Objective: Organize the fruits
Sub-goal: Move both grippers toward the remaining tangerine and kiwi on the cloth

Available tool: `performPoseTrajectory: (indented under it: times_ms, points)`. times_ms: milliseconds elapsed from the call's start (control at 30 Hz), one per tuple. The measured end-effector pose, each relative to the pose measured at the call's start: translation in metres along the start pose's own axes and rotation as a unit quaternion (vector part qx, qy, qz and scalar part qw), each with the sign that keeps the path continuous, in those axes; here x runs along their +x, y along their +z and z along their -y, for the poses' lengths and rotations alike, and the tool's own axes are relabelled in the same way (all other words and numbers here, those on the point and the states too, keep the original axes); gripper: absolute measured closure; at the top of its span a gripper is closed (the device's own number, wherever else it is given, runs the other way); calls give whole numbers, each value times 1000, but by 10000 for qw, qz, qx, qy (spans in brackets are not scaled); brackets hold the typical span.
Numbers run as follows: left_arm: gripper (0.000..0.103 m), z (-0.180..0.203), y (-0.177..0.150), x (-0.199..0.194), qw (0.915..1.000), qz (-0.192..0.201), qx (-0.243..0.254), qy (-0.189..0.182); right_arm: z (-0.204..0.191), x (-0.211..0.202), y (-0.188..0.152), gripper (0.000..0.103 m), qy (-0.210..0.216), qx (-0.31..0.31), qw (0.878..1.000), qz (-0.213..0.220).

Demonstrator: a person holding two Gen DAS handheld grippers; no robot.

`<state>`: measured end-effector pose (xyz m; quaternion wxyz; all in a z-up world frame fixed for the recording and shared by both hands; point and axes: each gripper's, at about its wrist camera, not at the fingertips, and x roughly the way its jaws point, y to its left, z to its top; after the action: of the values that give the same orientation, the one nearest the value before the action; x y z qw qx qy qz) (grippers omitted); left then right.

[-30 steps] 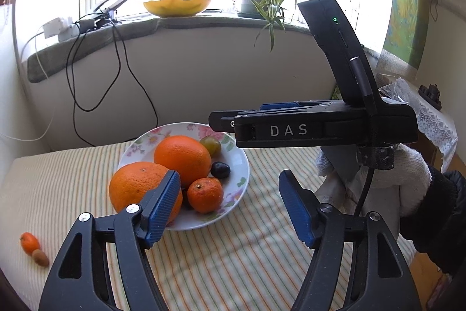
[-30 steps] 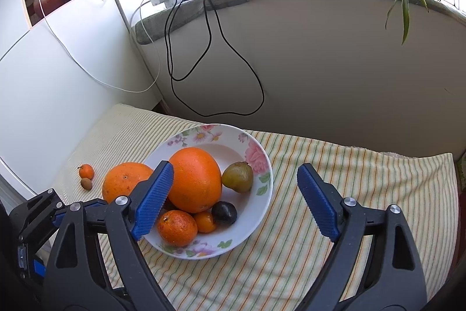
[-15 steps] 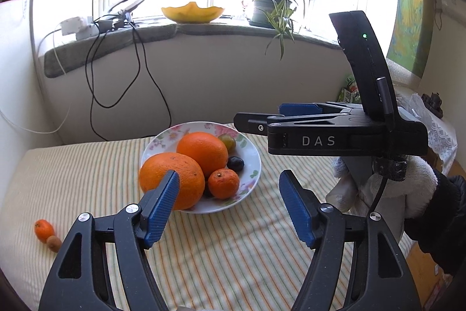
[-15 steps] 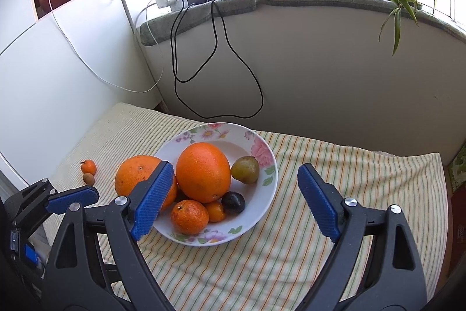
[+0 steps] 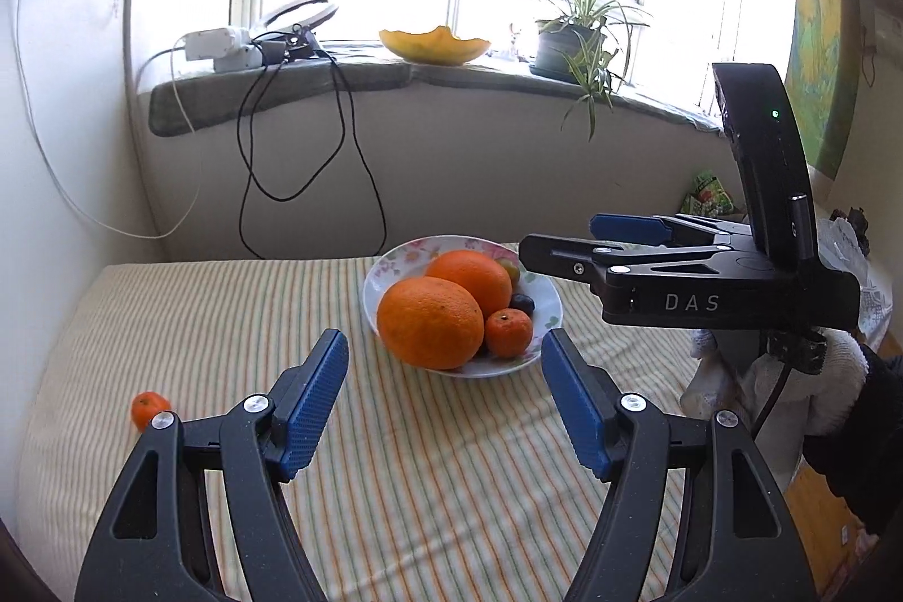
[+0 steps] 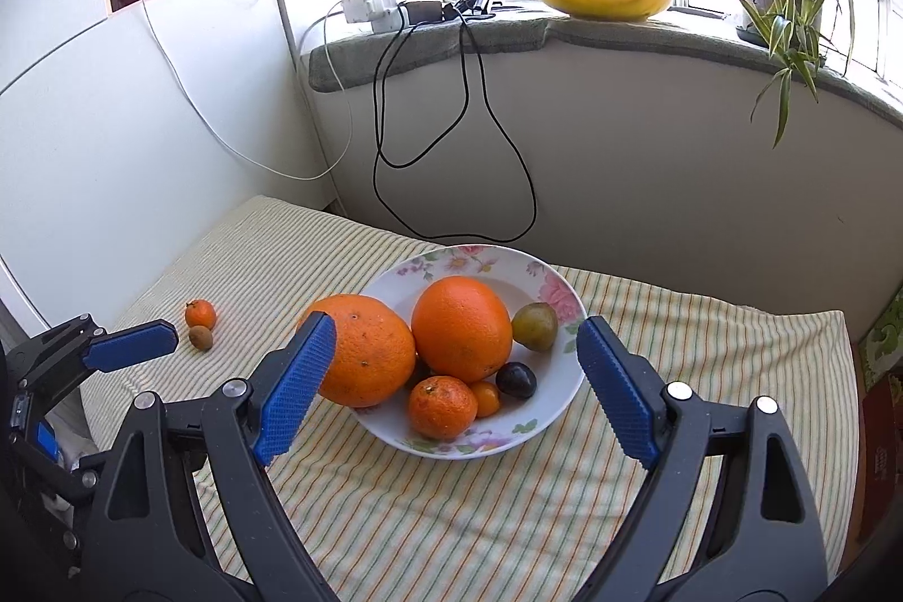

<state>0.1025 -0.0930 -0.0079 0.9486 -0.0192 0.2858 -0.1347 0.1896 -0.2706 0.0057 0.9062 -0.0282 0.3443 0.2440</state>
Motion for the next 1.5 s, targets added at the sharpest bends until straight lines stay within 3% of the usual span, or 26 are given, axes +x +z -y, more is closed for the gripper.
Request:
performPoseTrajectory:
  times_ms: [400,900,1233,1500]
  points:
    - [32,-58,-11,-21,9986,108,-401,317,-60,-1,-4,13,213,-371,9991,-62]
    - [33,-152,-47,-29,9903,-142,-1185,716,-140,29,-14,13,768,-741,9936,-373]
    - [46,-210,-63,-17,9789,-345,-1937,550,-188,64,-26,14,1088,-1235,9836,-741]
    - [53,-220,-67,-4,9761,-539,-2067,387,-212,98,-34,25,1301,-1415,9752,-1100]
